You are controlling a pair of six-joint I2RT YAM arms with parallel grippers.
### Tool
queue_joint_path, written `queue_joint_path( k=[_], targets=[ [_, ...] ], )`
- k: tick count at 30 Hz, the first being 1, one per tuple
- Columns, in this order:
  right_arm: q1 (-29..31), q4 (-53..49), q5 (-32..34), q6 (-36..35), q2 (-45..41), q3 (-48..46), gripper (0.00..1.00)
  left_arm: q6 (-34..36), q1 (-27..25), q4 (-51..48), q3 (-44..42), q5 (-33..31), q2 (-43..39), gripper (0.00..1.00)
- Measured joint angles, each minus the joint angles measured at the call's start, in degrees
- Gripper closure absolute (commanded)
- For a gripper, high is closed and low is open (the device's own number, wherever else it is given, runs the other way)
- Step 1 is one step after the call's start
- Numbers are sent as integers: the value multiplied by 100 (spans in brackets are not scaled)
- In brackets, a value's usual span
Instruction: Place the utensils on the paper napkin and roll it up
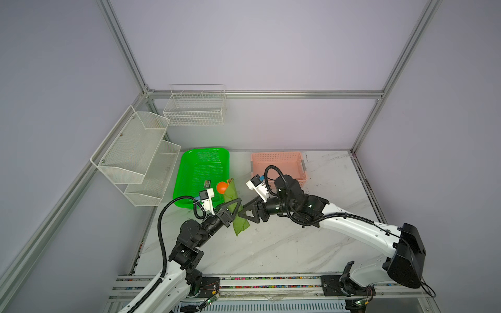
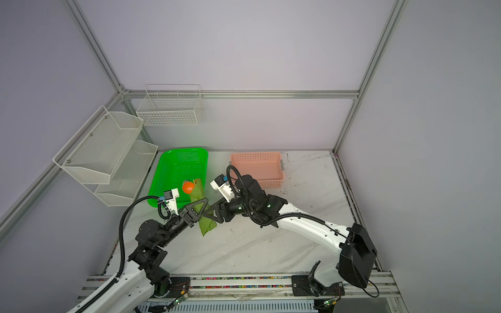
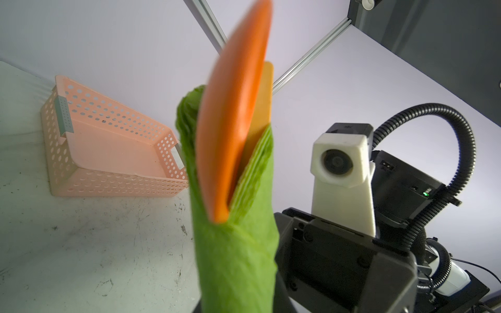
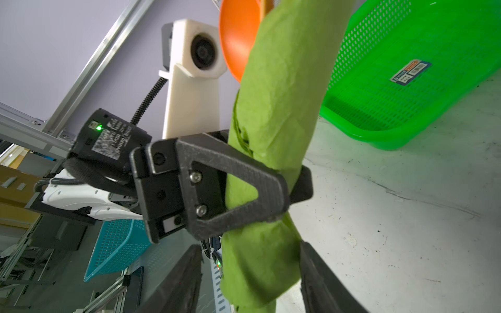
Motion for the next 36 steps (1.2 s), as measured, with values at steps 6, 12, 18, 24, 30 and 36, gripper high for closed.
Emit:
queue_joint_path(
  k=[6, 12, 18, 24, 30, 36],
  targets=[
    [52, 39, -33, 0, 50, 0, 44, 0, 0, 2, 2, 0, 35, 100],
    [85, 101, -109, 7, 50, 0, 49, -4, 0, 13, 2, 0, 164, 100],
    [90, 175, -87, 22, 162, 0, 47, -22, 0, 52, 2, 2, 210, 100],
    [111, -37, 452, 33, 184, 0, 65, -20, 9, -17, 2, -72, 138, 100],
    [140, 31, 365, 20, 219, -2, 66, -35, 4, -17, 2, -61, 107, 100],
    [92, 463, -153, 127, 317, -81, 91, -81, 13, 39, 2, -59, 94, 100]
  ],
)
